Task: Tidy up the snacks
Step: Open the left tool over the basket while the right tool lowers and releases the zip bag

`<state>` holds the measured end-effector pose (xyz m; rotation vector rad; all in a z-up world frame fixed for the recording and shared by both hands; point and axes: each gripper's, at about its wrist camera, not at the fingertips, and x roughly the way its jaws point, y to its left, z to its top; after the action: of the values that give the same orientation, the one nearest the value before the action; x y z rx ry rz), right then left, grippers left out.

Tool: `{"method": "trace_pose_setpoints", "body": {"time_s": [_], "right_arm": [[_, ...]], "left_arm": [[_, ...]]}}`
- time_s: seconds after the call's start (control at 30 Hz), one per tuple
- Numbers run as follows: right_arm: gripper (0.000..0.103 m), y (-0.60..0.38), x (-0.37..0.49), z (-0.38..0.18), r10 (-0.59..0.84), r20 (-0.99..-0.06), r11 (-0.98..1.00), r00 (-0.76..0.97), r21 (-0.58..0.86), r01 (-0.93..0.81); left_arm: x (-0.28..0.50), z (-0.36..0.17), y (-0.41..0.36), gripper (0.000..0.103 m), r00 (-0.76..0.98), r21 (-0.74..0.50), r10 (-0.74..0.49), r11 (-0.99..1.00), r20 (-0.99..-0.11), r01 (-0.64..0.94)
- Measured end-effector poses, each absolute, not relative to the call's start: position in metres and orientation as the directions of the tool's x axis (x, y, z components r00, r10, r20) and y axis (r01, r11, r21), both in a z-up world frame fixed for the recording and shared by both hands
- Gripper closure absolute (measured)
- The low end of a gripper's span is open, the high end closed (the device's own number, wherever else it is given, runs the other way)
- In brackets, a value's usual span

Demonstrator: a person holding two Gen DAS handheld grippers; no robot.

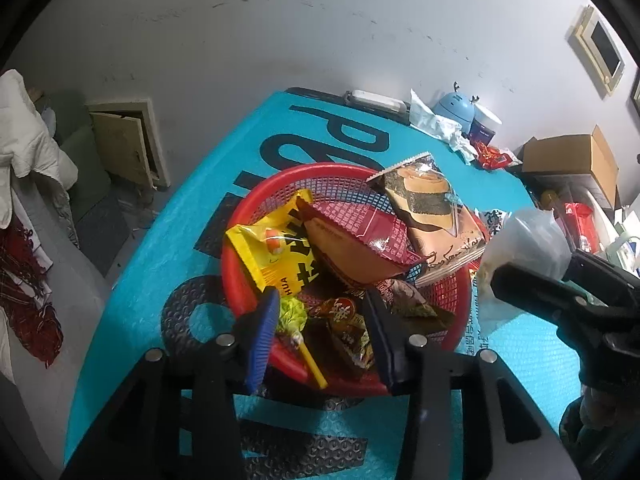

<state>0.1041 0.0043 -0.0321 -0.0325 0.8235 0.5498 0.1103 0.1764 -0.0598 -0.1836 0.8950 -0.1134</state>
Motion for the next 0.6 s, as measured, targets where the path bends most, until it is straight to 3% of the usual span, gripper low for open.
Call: {"method": "trace_pose_setpoints", "body": {"time_s": [0.6], "right_arm": [[0.044, 0.074, 0.108, -0.035, 0.547, -0.681, 0.773, 0.486, 0.187, -0.607]], "left_arm": [[0.077, -0.046, 0.235, 0.061, 0.662, -0.2, -0.076, 0.973, -0.746, -0.114]]}}
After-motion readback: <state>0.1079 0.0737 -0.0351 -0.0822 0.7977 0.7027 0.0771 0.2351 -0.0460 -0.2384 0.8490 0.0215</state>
